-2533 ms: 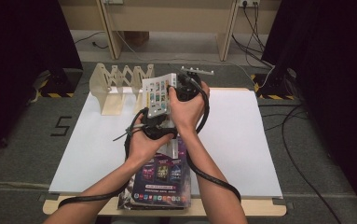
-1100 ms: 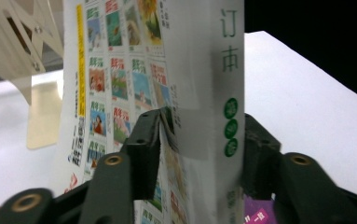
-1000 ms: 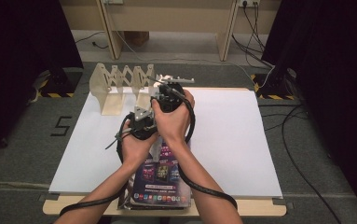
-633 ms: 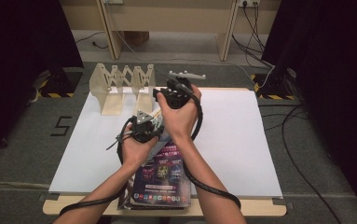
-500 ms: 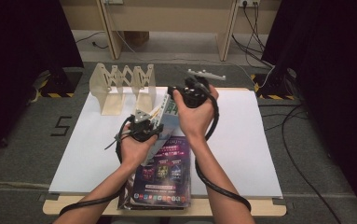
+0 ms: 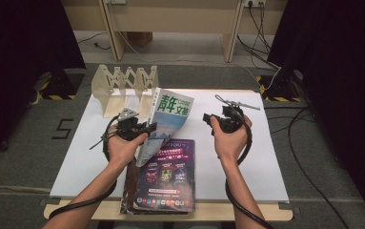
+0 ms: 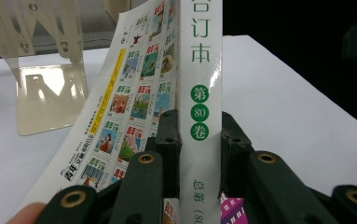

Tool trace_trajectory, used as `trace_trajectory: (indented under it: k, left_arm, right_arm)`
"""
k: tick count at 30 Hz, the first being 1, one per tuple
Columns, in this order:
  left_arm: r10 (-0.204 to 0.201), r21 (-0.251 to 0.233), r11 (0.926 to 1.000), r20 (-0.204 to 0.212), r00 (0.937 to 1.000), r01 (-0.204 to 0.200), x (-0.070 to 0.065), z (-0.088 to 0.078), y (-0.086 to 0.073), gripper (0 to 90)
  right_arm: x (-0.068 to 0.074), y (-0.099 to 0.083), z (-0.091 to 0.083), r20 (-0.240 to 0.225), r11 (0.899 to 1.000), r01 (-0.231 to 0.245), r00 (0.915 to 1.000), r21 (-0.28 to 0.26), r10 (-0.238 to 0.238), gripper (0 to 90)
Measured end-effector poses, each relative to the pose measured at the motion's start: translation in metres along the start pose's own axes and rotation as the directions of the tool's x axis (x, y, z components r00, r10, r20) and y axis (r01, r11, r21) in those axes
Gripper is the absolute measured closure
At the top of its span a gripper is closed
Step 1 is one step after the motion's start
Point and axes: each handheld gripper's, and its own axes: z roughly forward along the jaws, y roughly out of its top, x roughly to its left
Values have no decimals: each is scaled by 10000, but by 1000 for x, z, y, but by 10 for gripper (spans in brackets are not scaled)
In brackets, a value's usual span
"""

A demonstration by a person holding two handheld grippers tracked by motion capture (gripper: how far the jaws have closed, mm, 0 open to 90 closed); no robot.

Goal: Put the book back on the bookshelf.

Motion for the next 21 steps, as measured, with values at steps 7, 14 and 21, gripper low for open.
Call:
trace_trajectory:
  k: [7, 14, 21]
  left_arm:
    - [-120, -460, 9989, 72, 9999, 123, 19, -20, 7, 735]
    - [-272, -902, 9956, -80, 9996, 264, 34, -44, 13, 736]
    - [-514, -1224, 9913, -269, 9983, 478, 49, -65, 26, 736]
  right_arm:
    - [-33, -28, 4, 372, 9980, -373, 9987, 504, 355, 652]
    - [-48, -39, 3, 588, 9953, -684, 9962, 691, 644, 652]
    - [-53, -43, 5, 703, 9946, -723, 9953, 741, 671, 648]
